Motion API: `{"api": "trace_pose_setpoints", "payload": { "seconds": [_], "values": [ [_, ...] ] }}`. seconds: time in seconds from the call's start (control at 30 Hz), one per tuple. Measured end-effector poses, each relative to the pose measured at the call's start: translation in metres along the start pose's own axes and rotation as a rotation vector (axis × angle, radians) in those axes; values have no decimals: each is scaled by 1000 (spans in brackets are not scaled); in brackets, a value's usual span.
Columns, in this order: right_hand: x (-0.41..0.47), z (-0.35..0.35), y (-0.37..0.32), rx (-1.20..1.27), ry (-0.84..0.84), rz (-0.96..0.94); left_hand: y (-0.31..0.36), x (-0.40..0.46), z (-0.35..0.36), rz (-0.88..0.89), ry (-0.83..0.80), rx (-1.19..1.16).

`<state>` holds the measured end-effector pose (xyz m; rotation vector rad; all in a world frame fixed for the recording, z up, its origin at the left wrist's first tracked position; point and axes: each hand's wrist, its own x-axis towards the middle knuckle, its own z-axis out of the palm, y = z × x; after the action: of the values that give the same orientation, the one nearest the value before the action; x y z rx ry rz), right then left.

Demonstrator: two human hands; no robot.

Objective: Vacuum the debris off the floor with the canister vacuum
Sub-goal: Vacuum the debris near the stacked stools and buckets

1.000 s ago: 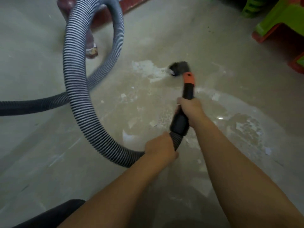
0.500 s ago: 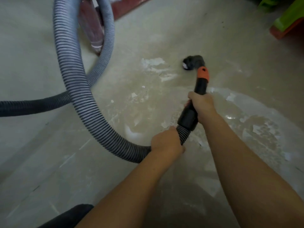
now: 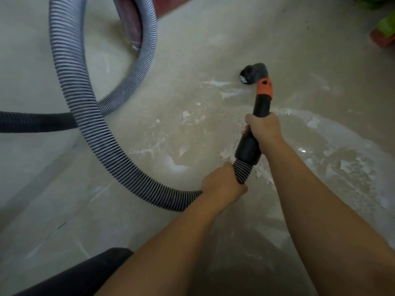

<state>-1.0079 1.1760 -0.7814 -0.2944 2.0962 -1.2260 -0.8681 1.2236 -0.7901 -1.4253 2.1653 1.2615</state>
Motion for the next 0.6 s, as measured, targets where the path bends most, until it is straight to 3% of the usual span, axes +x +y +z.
{"api": "trace_pose_setpoints", "payload": {
  "seconds": [0.13, 0.23, 0.33, 0.43, 0.5, 0.6],
  "values": [
    [-28, 30, -1, -319, -250, -124, -12, -11, 21, -113, 6, -122],
    [-43, 35, -2, -464, -431, -170, -9, -20, 37, -95, 26, -261],
    [-38, 6, 5, -478, -265, -169, 4, -22, 47, -53, -15, -264],
    [-29, -30, 9, -290, -53, -47, 16, -22, 50, -10, -68, -186],
    [-31, -39, 11, -268, -70, -31, 18, -28, 51, 2, -70, -172],
    [-50, -31, 13, -359, -281, -98, 16, -41, 63, -43, -42, -222]
  ]
}}
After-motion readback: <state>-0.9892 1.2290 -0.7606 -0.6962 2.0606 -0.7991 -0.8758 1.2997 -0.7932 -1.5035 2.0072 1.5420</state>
